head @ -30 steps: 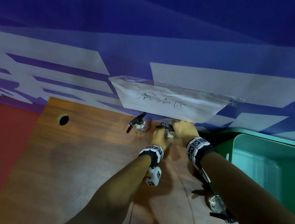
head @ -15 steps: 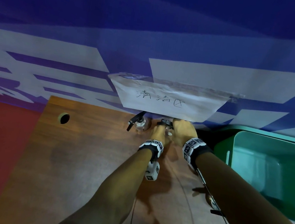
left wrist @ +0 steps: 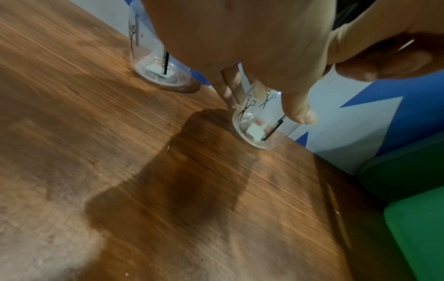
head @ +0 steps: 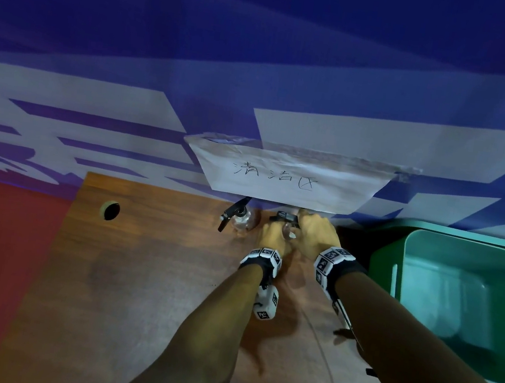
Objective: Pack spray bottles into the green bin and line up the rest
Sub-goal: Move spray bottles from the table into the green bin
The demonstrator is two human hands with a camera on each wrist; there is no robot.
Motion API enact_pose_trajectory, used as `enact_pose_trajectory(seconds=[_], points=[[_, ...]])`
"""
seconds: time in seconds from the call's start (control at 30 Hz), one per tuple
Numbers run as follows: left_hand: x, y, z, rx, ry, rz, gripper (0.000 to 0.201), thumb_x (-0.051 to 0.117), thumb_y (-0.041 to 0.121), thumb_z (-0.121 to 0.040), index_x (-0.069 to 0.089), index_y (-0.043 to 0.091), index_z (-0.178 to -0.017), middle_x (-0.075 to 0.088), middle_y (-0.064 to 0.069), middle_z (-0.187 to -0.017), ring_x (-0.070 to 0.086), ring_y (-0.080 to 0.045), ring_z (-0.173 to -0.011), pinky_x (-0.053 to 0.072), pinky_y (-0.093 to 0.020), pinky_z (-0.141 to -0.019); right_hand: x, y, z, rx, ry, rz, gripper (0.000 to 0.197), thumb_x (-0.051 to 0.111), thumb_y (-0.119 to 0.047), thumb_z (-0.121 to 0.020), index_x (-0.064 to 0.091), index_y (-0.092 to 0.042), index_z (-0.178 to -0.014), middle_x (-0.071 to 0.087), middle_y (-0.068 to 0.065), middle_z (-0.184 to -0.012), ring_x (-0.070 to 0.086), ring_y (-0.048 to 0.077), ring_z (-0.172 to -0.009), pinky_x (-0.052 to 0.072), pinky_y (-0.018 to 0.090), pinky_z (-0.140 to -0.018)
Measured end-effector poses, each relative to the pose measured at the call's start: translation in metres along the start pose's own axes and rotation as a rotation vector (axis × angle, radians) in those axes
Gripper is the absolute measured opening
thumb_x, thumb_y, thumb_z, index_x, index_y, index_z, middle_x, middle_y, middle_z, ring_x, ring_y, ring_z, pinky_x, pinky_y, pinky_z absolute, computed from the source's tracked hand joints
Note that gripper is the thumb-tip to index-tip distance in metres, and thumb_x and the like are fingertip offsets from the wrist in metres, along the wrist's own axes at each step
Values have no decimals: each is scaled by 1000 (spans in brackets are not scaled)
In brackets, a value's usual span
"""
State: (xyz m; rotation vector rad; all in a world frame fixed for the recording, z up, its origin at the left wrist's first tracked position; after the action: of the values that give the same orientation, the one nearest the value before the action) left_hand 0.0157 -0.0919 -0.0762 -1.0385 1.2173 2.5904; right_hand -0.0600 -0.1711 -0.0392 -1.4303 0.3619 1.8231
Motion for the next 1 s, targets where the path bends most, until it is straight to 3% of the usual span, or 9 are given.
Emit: enact_pose_trajectory(seconds=[0.17, 0.4, 0.53, 0.6, 0.67, 0.8, 0.93, 1.0], points=[[8, -11, -6, -10, 21, -19, 6, 65, 20, -77, 68, 15, -76, 74, -11, -82, 70, -35, -83, 59, -42, -70, 3, -2, 1, 17, 16, 20, 34, 61, -42, -90, 56, -12, -103, 69, 10, -93, 67, 33, -85, 46, 34, -64], [7, -8, -6, 23, 11, -29, 7, 68, 14, -79, 71, 11, -85, 75, -15, -91, 70, -36, -88, 59, -42, -75, 1, -3, 0, 38, 25, -6, 34, 61, -42, -86, 56, -12, -101, 68, 12, -92, 67, 34, -83, 55, 37, -68], [7, -10, -8, 34, 24, -9, 7, 70, 17, -78, 71, 13, -83, 74, -13, -86, 70, -34, -82, 59, -38, -70, -2, -3, -1, 25, -7, -17, 30, 58, -41, -87, 56, -13, -95, 68, 11, -90, 67, 33, -80, 52, 35, -65], [8, -12, -9, 26, 36, 9, 2, 71, 17, -76, 69, 19, -77, 75, -9, -84, 69, -32, -79, 57, -34, -68, -3, 0, -2, 19, -34, -31, 27, 58, -39, -87, 55, -14, -95, 69, 12, -91, 67, 34, -82, 50, 33, -65], [12, -17, -12, 1, 48, 36, 12, 69, 20, -77, 63, 26, -69, 74, -6, -79, 69, -28, -74, 55, -29, -63, -4, 1, -3, 10, -66, -32, 22, 60, -33, -90, 55, -14, -98, 69, 12, -94, 67, 33, -85, 47, 32, -66], [20, -25, -18, -26, 25, 21, 17, 71, 34, -72, 63, 19, -75, 70, 0, -71, 66, -23, -66, 59, -35, -61, -6, 2, -6, 5, -82, -41, 22, 63, -29, -93, 56, -12, -104, 68, 10, -99, 67, 31, -89, 48, 33, -68], [23, -24, -14, 6, 42, 54, 14, 71, 17, -72, 58, 13, -73, 67, -2, -73, 66, -26, -70, 58, -39, -65, -5, 1, -2, 23, -56, -57, 24, 60, -33, -96, 57, -11, -105, 68, 12, -100, 67, 33, -93, 53, 38, -74], [18, -26, -7, 13, 69, 160, 19, 75, 10, -74, 63, 14, -88, 69, 1, -87, 65, -21, -80, 57, -29, -71, -3, 0, 1, 56, -42, -69, 24, 60, -31, -96, 56, -11, -107, 68, 12, -102, 67, 34, -95, 51, 38, -75]])
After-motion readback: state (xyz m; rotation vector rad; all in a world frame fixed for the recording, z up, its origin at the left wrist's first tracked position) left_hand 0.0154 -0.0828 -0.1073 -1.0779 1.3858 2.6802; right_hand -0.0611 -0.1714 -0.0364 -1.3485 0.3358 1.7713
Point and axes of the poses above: each hand's wrist, its own z-axis away from the middle knuckle, its own x-axis out of the palm, y = z × x, the point moved 3 cm from there along -z, towards the middle knuckle
